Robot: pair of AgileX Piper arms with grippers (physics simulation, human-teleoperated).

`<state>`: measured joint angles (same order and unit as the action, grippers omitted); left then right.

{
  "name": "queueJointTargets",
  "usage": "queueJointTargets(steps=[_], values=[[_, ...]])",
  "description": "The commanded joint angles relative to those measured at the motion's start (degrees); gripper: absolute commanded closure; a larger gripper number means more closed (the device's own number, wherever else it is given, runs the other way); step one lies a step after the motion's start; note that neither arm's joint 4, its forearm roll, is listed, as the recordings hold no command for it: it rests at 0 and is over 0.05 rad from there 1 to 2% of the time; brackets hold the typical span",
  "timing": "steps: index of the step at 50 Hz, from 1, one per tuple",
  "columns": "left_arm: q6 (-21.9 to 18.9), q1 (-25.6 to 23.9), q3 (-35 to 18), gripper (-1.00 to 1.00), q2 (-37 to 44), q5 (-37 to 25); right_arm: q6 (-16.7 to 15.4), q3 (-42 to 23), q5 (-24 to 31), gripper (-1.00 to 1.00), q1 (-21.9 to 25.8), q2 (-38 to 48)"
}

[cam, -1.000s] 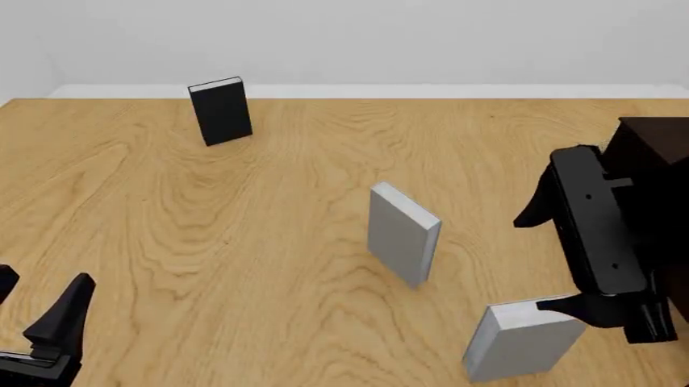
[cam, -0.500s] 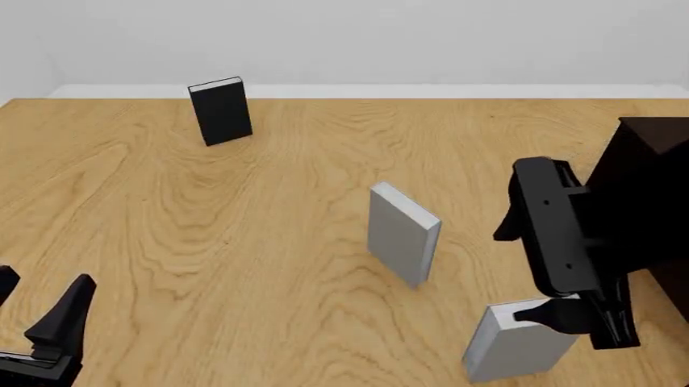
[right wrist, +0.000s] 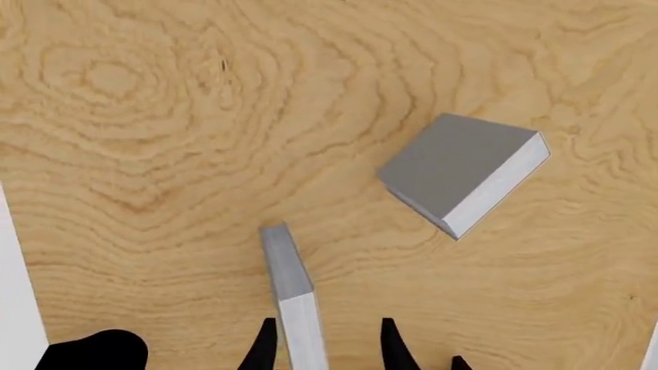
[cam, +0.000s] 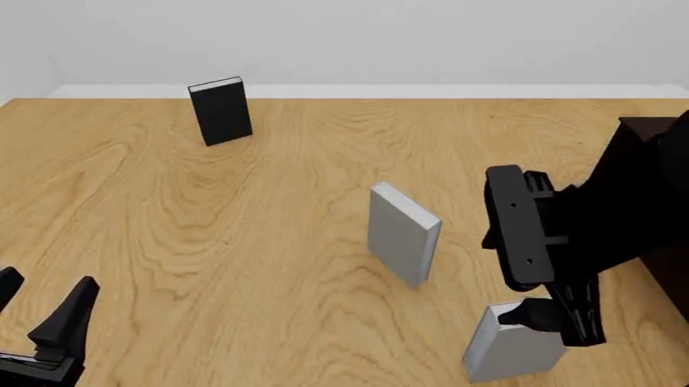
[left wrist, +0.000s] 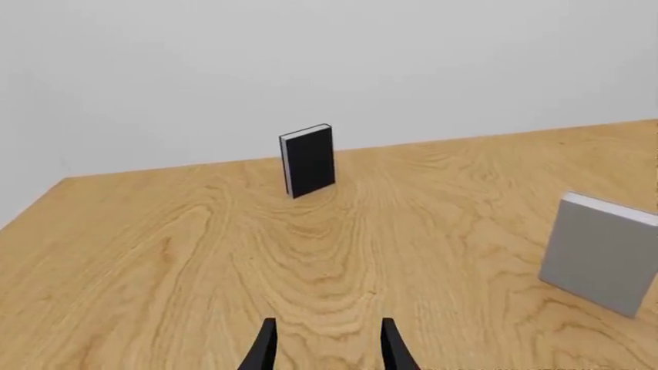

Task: Pick up the book on the right and place it on the cabinet shelf.

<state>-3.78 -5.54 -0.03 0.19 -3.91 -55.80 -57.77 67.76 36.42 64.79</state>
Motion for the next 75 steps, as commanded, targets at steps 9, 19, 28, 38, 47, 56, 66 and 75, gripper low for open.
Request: queueJointTargets(steps=[9, 19, 28, 38, 47, 56, 66, 75], values=[[-0.17, -0.59, 0.01, -1.00, 0.01, -0.61, 4.97, 0.79, -1.32, -1.00, 3.38, 2.84], [-0.24, -0.80, 0.01, -1.00, 0.01, -0.81, 7.22, 1.86, -2.00, -1.00, 4.80, 3.51], [-0.30, -0.99, 0.02, -1.00, -0.01, -0.98, 8.47, 2.94, -2.53, -1.00, 5.09, 3.83], [-0.30, -1.25, 0.02, -1.00, 0.00, -1.32, 10.79, 4.32, -3.82, -1.00, 6.17, 4.82], [-0.34, -1.27, 0.02, -1.00, 0.03, -1.50, 11.80, 6.72, -5.11, -1.00, 6.45, 5.11], [-0.45, -1.39, 0.02, -1.00, 0.06, -1.54, 11.57, 8.68, -6.42, -1.00, 5.44, 5.14], [-0.60, -1.36, 0.02, -1.00, 0.10, -1.58, 9.78, 11.20, -7.93, -1.00, 2.50, 4.89], [-0.85, -1.40, 0.02, -1.00, 0.17, -1.52, 8.91, 12.00, -8.20, -1.00, 0.91, 4.52]])
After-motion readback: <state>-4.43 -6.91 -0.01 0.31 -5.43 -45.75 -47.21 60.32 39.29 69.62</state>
